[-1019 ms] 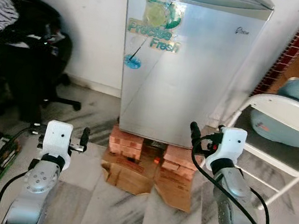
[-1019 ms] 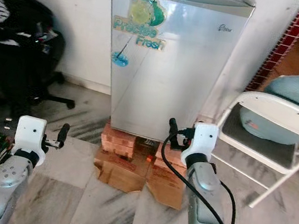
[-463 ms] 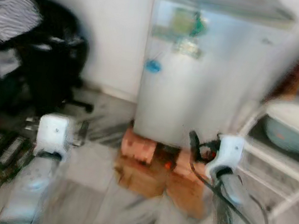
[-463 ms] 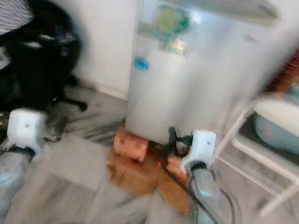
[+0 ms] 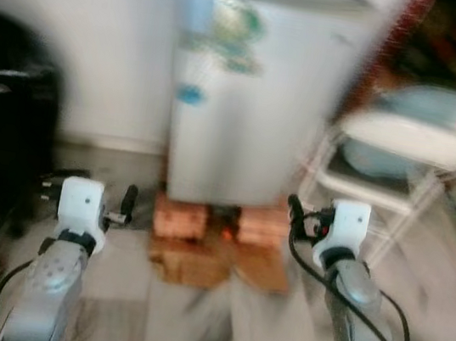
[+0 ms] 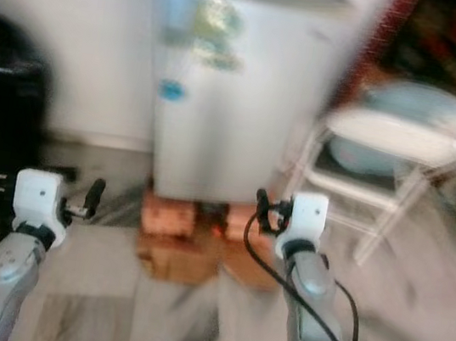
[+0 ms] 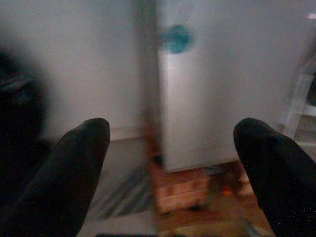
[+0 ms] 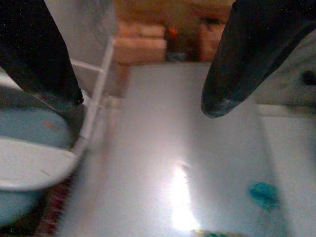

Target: Restocking fridge

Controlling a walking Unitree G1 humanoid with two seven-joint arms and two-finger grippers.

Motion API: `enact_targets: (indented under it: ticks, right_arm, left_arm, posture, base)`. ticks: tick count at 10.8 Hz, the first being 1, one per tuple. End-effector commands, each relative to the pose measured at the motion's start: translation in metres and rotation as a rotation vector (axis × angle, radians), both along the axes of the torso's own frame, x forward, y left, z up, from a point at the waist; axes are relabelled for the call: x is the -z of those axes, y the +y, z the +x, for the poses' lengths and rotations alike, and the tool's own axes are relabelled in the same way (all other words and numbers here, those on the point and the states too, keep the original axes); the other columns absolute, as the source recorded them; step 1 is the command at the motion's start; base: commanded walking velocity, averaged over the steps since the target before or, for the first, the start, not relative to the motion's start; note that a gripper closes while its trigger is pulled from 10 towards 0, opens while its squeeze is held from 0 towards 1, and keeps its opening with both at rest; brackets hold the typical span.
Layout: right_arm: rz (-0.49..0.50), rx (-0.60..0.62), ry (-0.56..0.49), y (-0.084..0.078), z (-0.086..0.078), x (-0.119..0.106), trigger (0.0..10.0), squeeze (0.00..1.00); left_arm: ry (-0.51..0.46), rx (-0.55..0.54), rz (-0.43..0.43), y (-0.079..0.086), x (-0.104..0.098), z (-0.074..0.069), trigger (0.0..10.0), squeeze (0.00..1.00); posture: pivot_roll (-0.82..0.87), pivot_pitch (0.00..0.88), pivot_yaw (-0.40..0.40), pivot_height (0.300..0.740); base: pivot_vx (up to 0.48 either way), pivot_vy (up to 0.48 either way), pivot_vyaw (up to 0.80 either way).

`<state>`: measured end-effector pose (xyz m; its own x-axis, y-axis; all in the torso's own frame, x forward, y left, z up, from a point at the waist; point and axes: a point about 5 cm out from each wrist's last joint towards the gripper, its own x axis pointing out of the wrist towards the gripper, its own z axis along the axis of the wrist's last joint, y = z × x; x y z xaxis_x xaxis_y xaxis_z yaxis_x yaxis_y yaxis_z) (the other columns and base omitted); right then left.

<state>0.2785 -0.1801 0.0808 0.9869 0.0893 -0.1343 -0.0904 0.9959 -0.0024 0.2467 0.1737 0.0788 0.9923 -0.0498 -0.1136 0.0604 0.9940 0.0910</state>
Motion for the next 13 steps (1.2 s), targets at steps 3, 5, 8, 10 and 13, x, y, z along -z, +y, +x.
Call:
enact_targets:
  ticks: [3,5,8,10,13]
  right_arm:
    - [-0.031,-0.074,-0.023,0.017,0.002,-0.006,10.0,0.00]
    - [-0.032,-0.033,0.006,0.003,0.004,-0.009,10.0,0.00]
    - [-0.012,0.016,0.037,0.001,-0.017,0.000,10.0,0.00]
    - [0.022,0.157,0.040,-0.005,-0.026,0.008,10.0,0.00]
    - [0.036,0.249,-0.014,-0.018,-0.021,-0.002,10.0,0.00]
  left_arm:
    - [0.013,-0.039,-0.026,0.005,0.000,-0.001,10.0,0.00]
    - [0.023,-0.042,-0.025,0.005,0.003,0.000,10.0,0.00]
    - [0.047,-0.064,-0.062,0.005,0.006,-0.002,10.0,0.00]
    - [0.064,-0.083,-0.054,0.009,0.008,-0.004,10.0,0.00]
    - [0.016,0.016,-0.044,-0.001,-0.004,0.007,10.0,0.00]
  posture:
    - [0.07,0.000,-0.006,0.740]
    - [0.06,0.001,-0.009,0.740]
    - [0.06,0.000,-0.013,0.740]
    - [0.06,0.000,0.000,0.740]
    - [0.05,0.000,0.004,0.740]
  base:
    - [0.000,0.000,-0.27]
    - [0.000,0.000,0.00]
    - [0.000,0.000,0.00]
    - [0.000,0.000,0.00]
    - [0.000,0.000,0.00]
